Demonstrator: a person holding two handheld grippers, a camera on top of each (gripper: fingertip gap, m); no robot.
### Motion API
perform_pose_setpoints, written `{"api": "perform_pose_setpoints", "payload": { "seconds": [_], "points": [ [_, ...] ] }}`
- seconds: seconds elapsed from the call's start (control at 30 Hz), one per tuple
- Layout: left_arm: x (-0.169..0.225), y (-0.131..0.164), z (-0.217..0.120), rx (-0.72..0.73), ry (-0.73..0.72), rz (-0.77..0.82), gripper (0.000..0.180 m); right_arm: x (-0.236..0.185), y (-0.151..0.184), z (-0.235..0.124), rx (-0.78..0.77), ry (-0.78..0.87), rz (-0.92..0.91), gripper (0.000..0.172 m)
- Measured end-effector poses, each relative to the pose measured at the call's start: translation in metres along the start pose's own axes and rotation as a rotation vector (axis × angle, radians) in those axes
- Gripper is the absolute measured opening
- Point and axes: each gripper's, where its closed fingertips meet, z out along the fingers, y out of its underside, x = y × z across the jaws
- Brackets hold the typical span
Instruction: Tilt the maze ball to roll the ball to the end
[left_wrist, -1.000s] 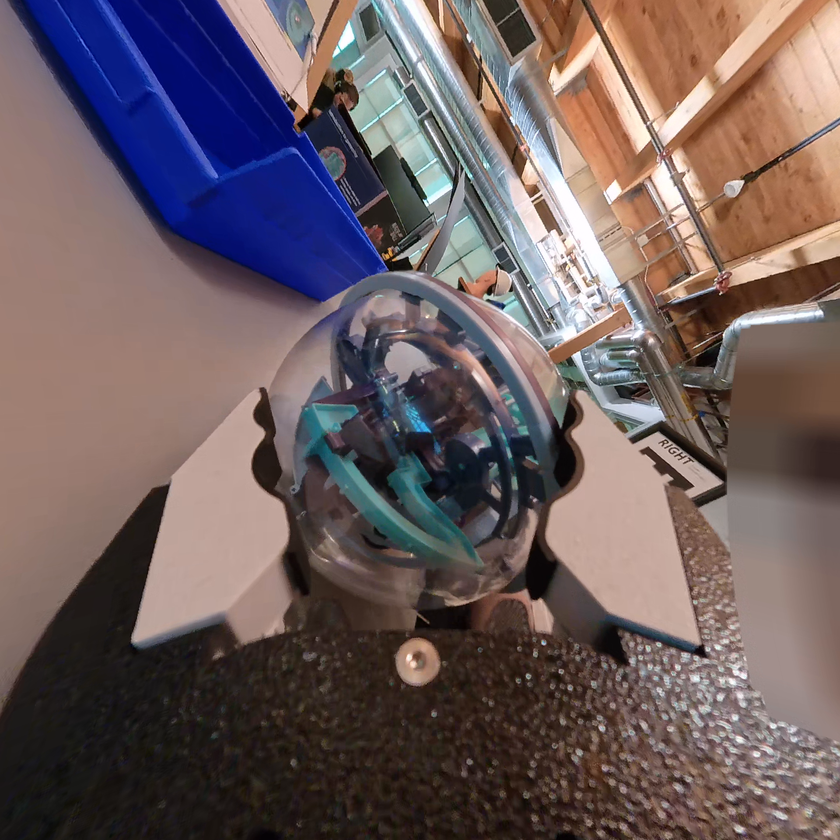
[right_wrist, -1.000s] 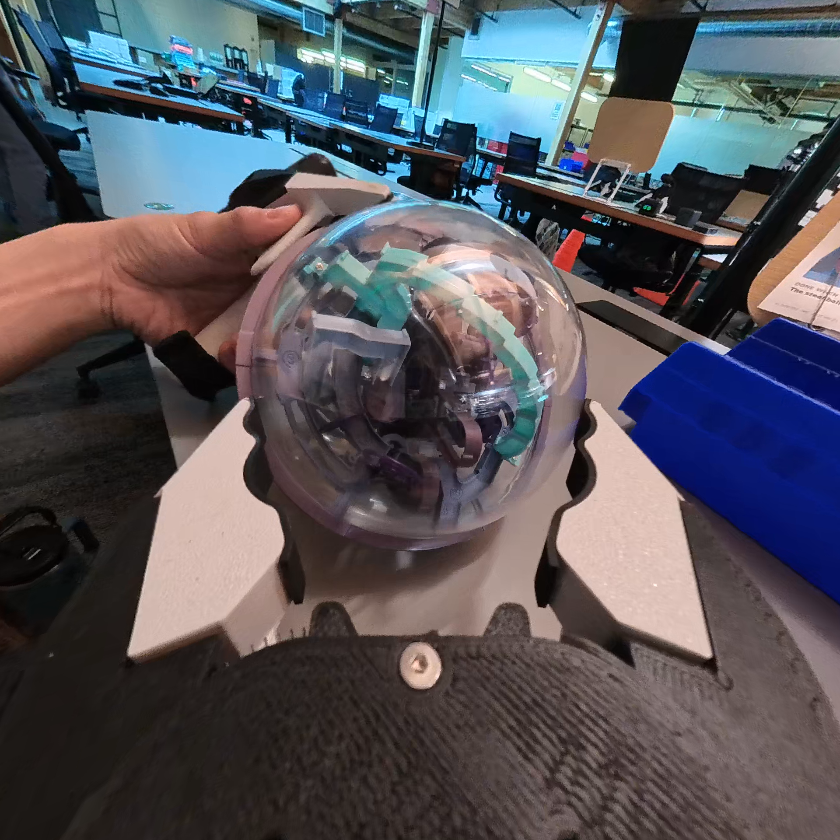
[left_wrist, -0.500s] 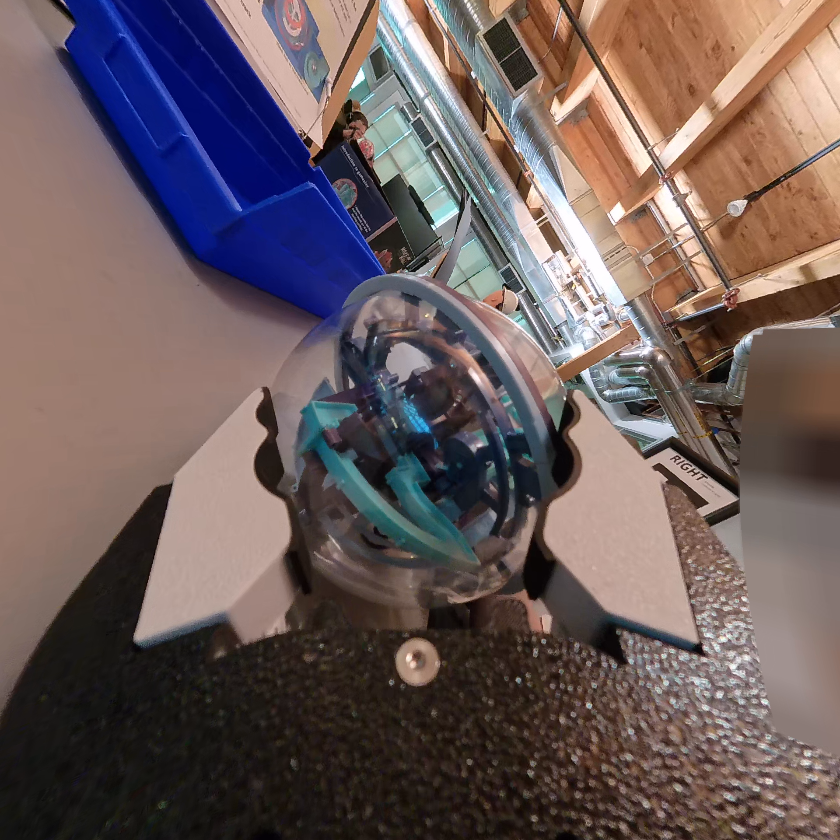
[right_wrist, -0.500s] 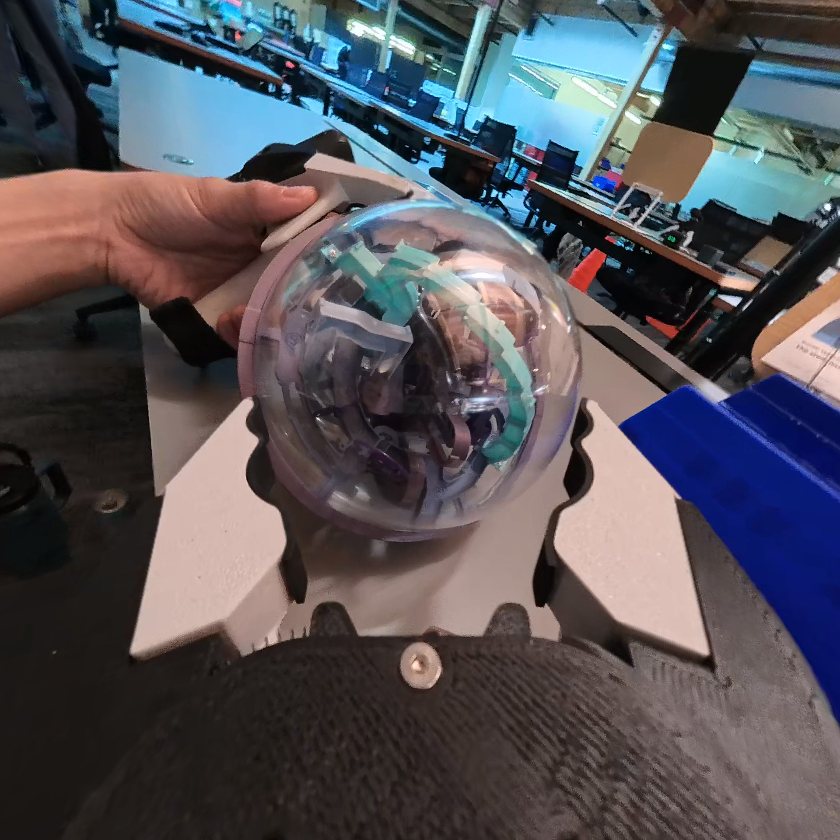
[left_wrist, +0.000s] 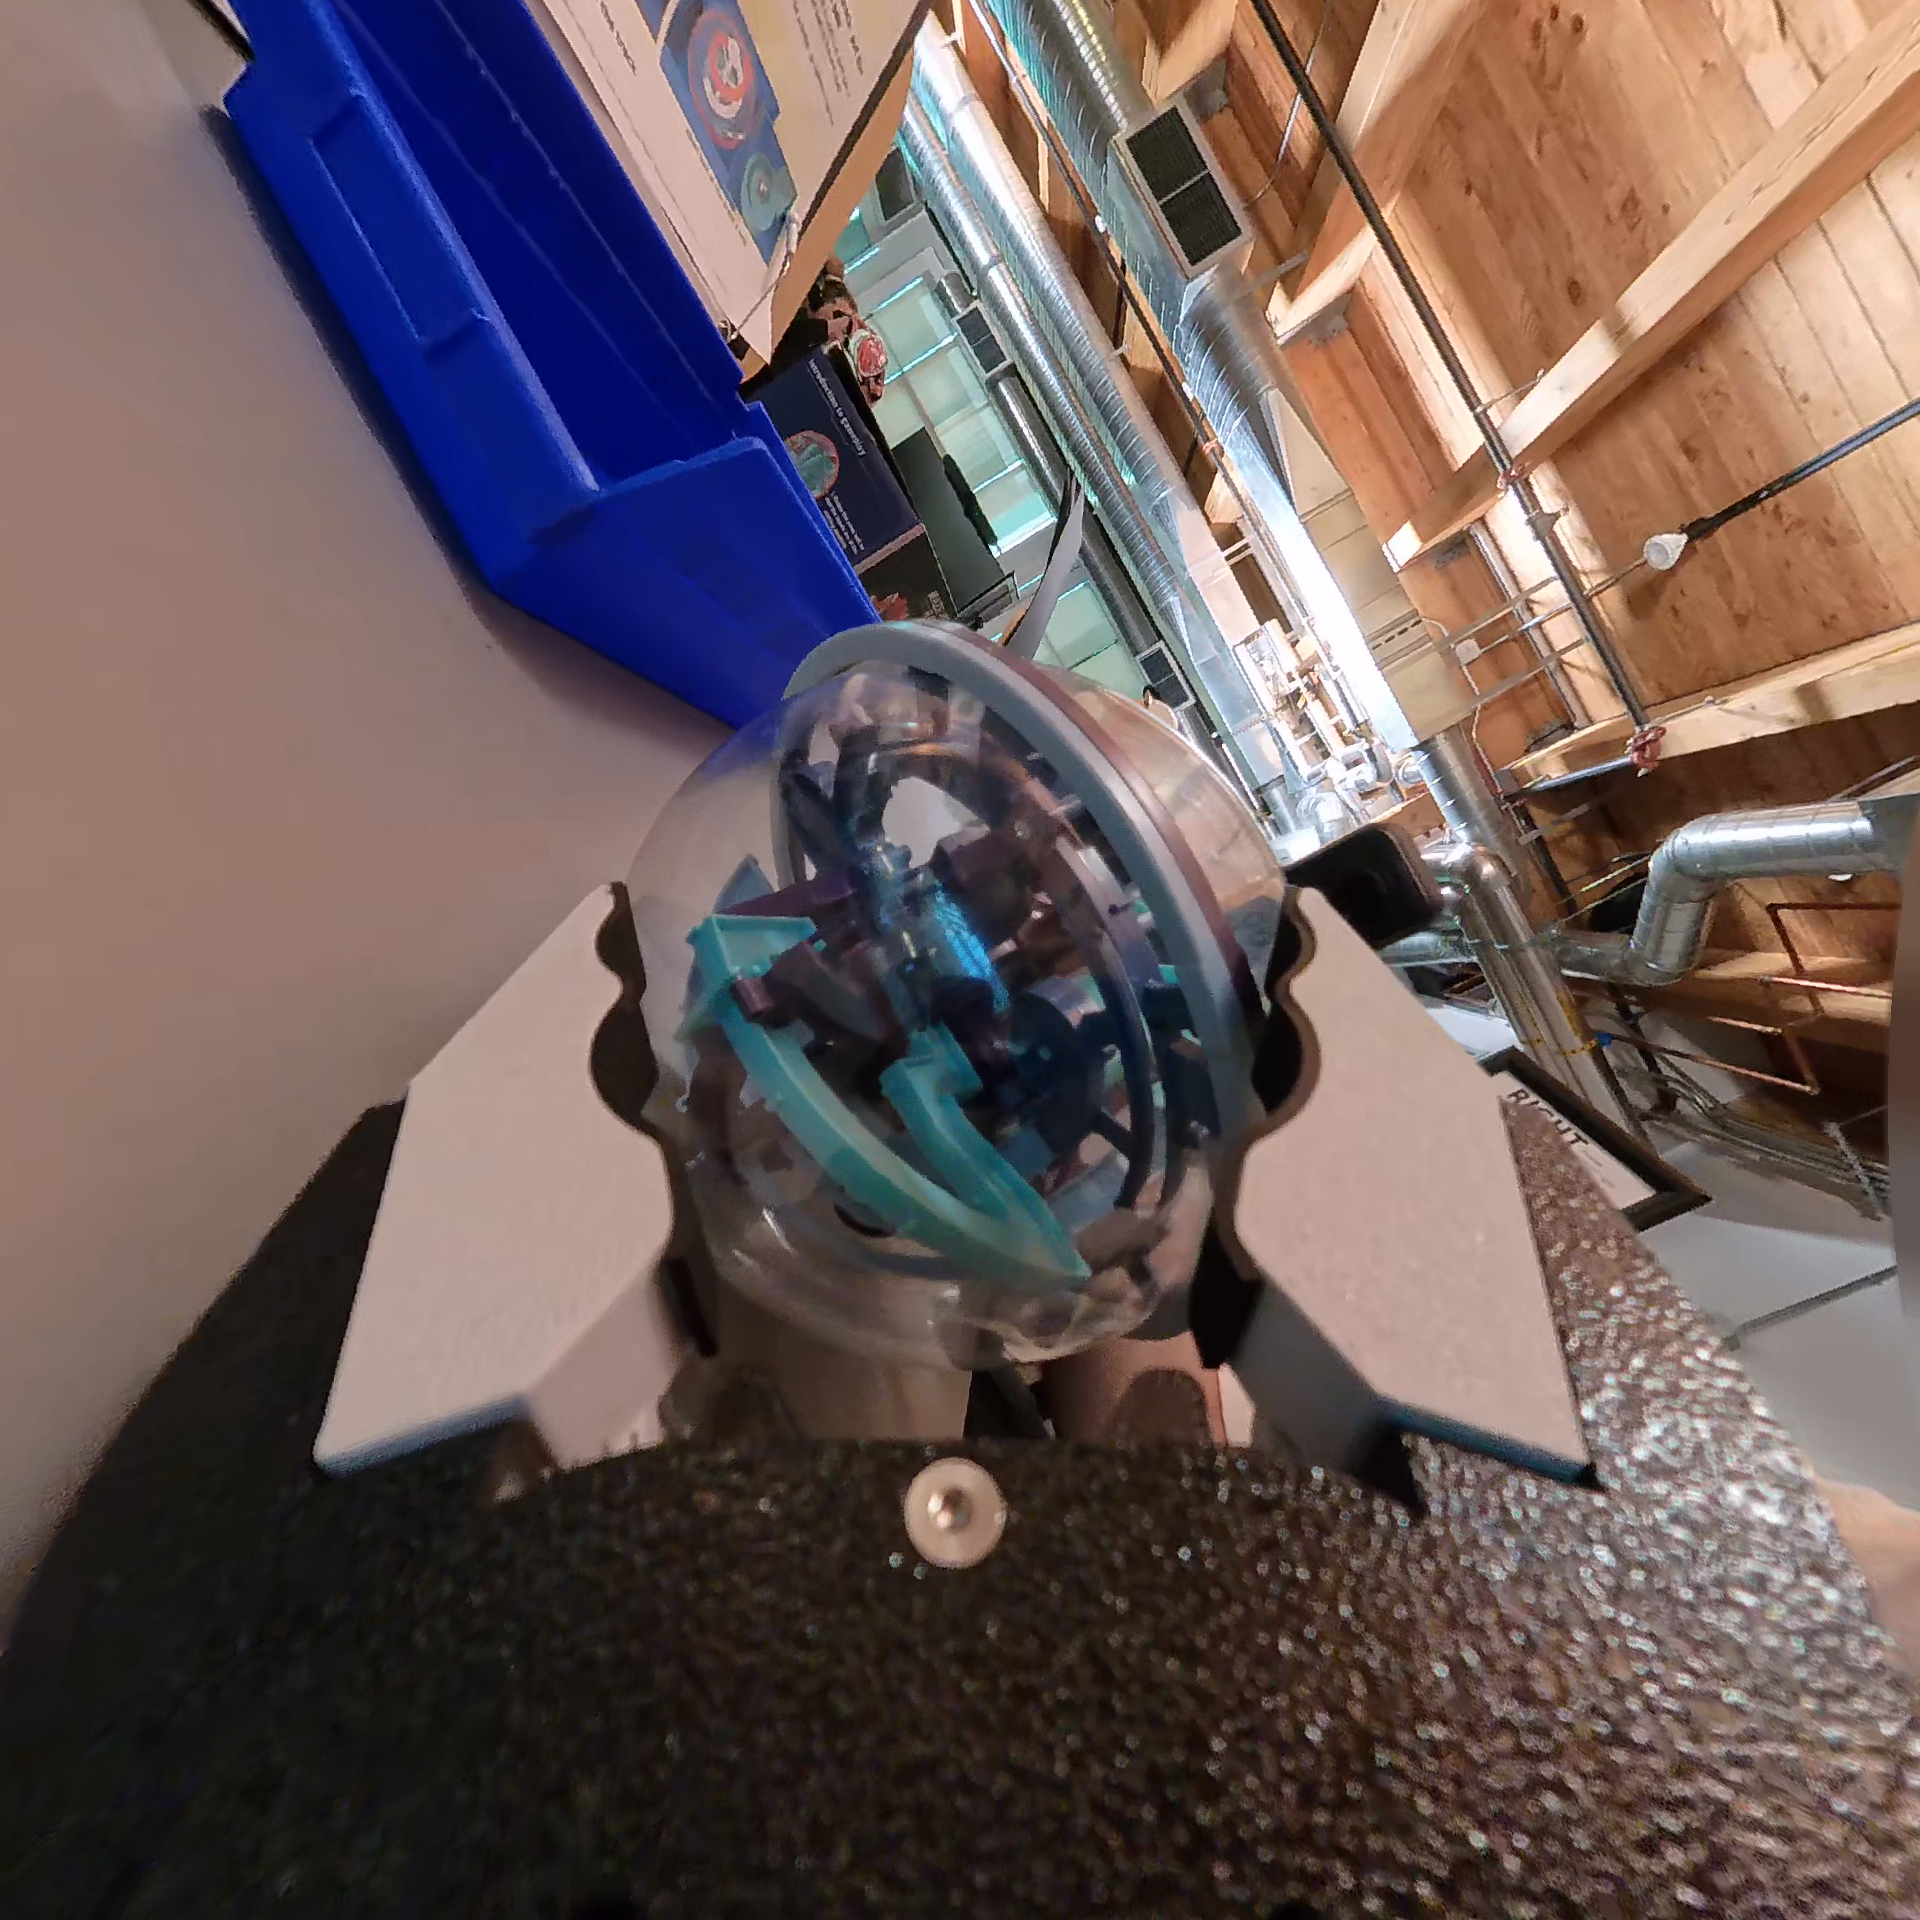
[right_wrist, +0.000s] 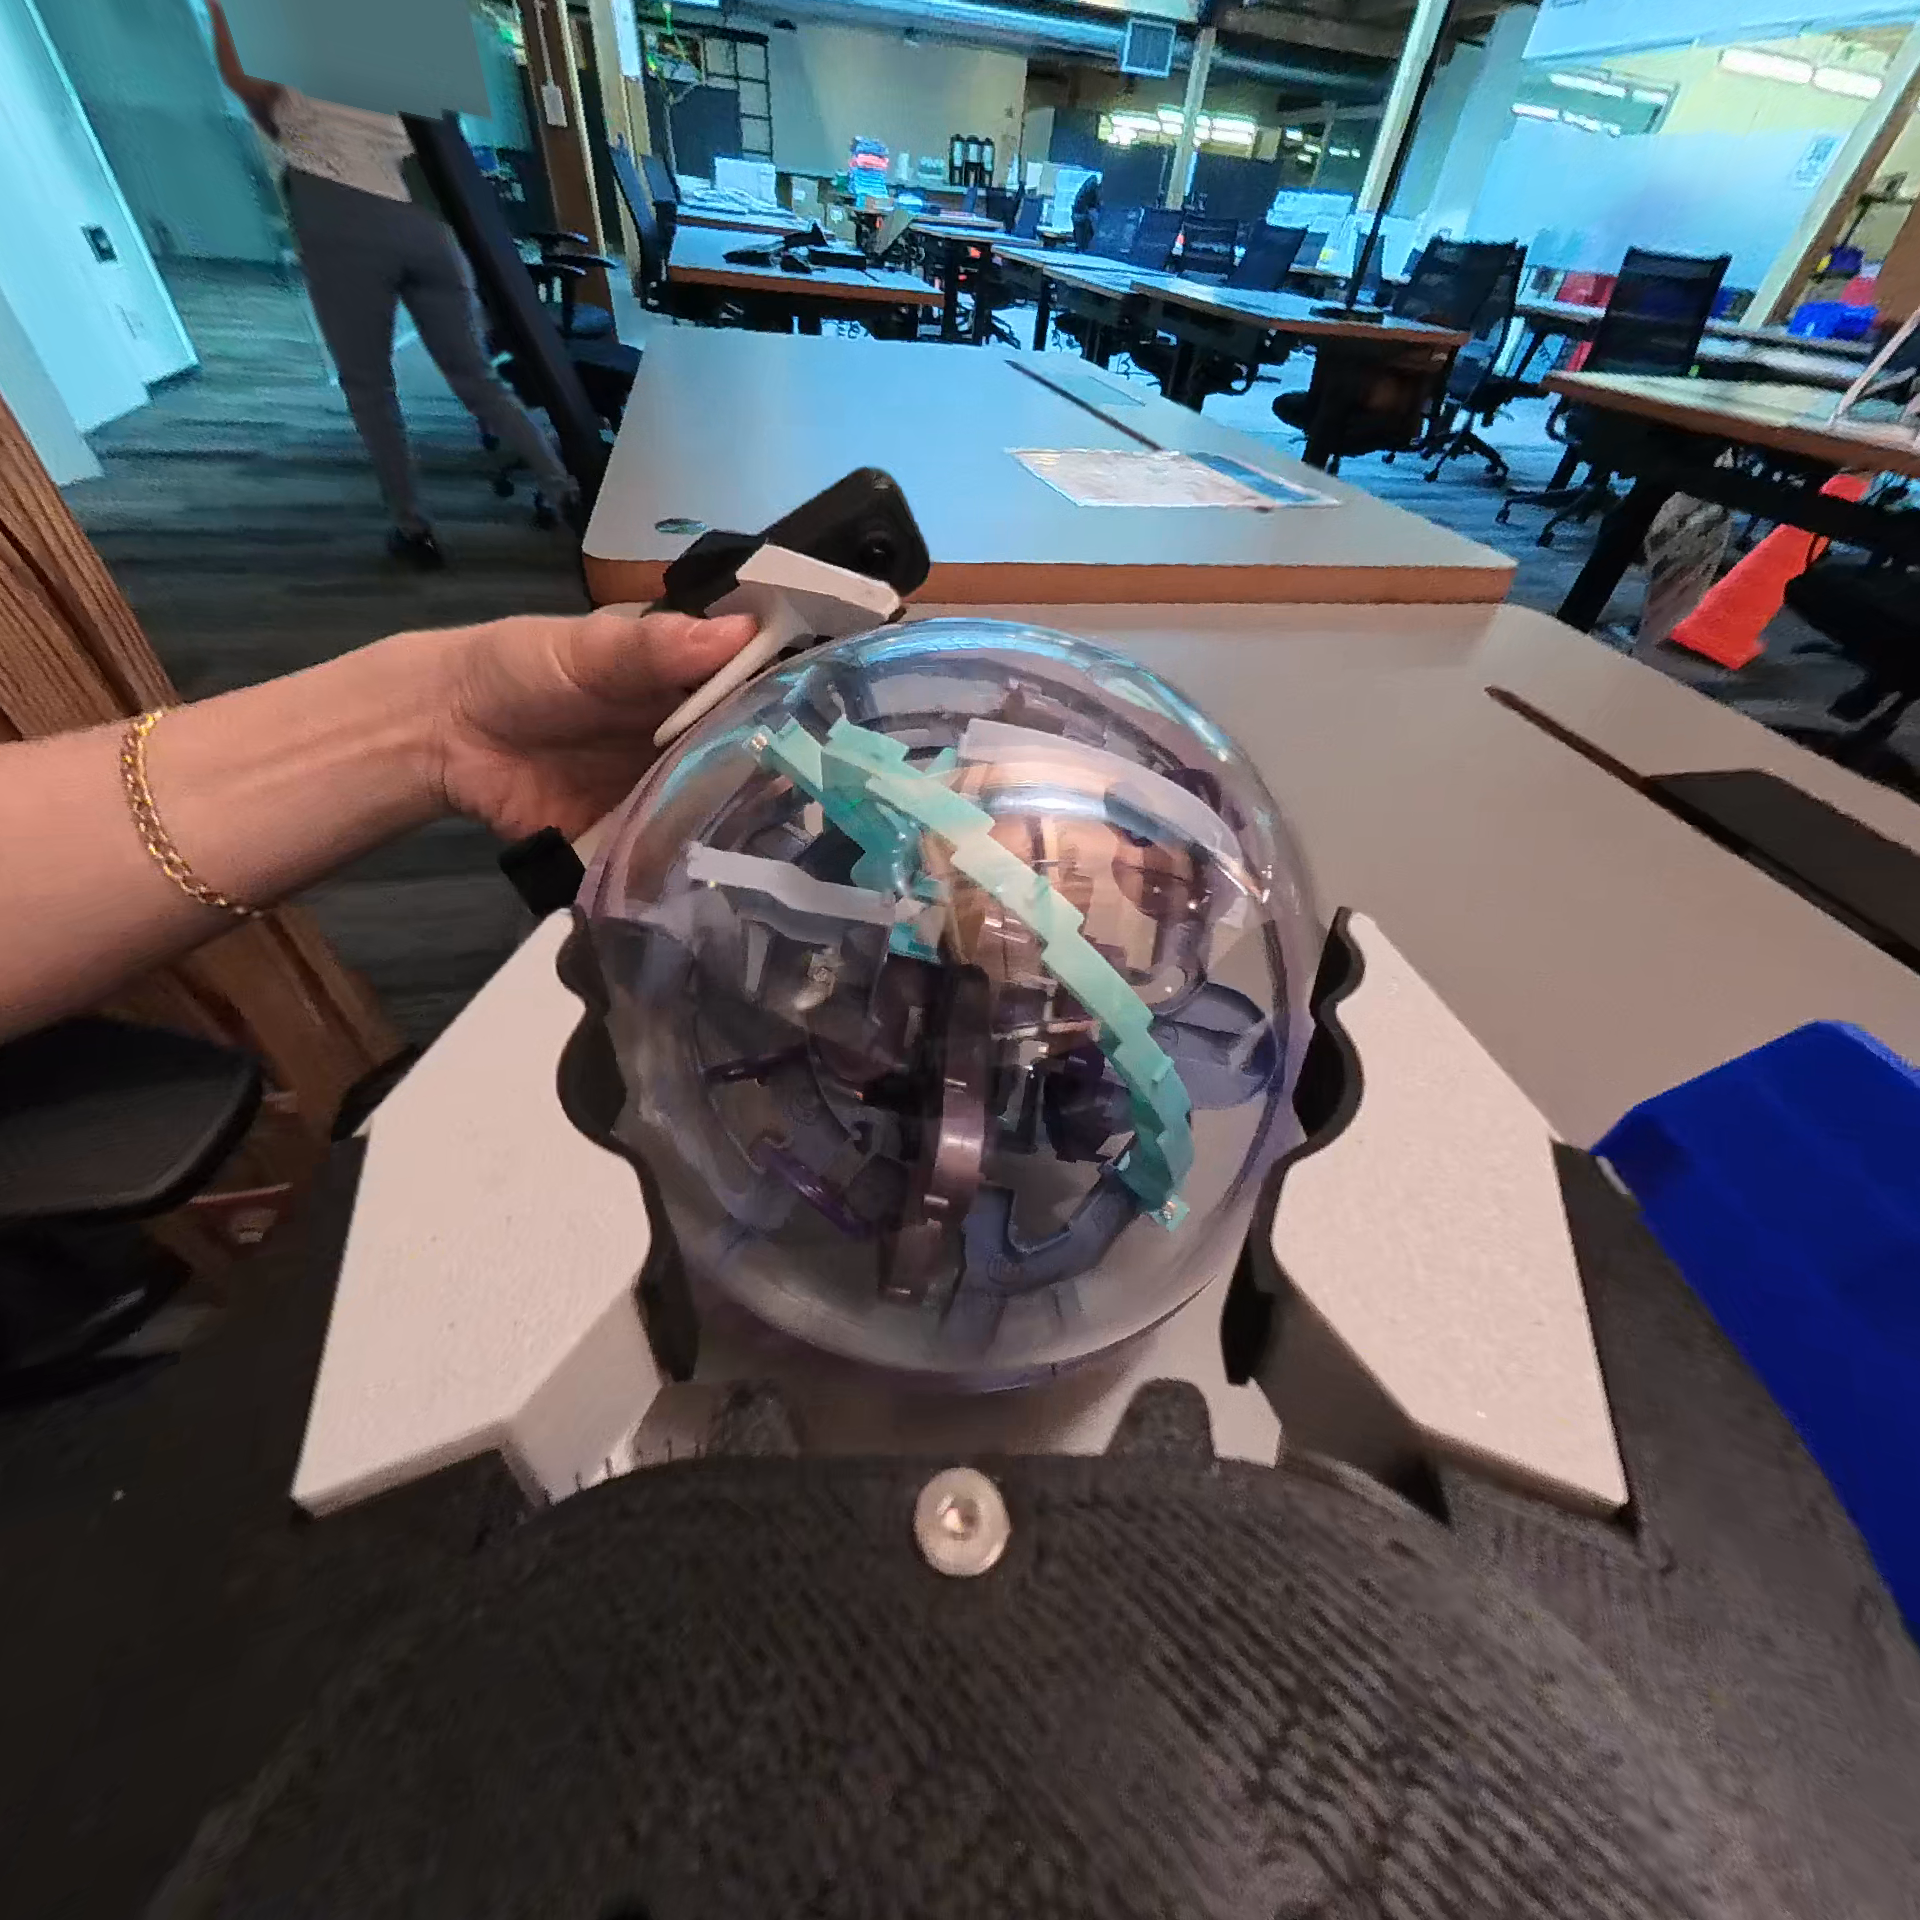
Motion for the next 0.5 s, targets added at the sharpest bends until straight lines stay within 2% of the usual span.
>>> {"api": "perform_pose_setpoints", "payload": {
  "seconds": [0.13, 0.5],
  "points": [
    [0.002, 0.004, 0.000, -0.029, 0.009, 0.030, 0.116, 0.003, -0.001, -0.004, -0.041, -0.029, 0.057, 0.129],
    [0.018, 0.008, -0.010, -0.085, 0.038, 0.304, 0.108, -0.012, -0.001, -0.004, -0.052, 0.034, -0.035, 0.128]
  ]
}}
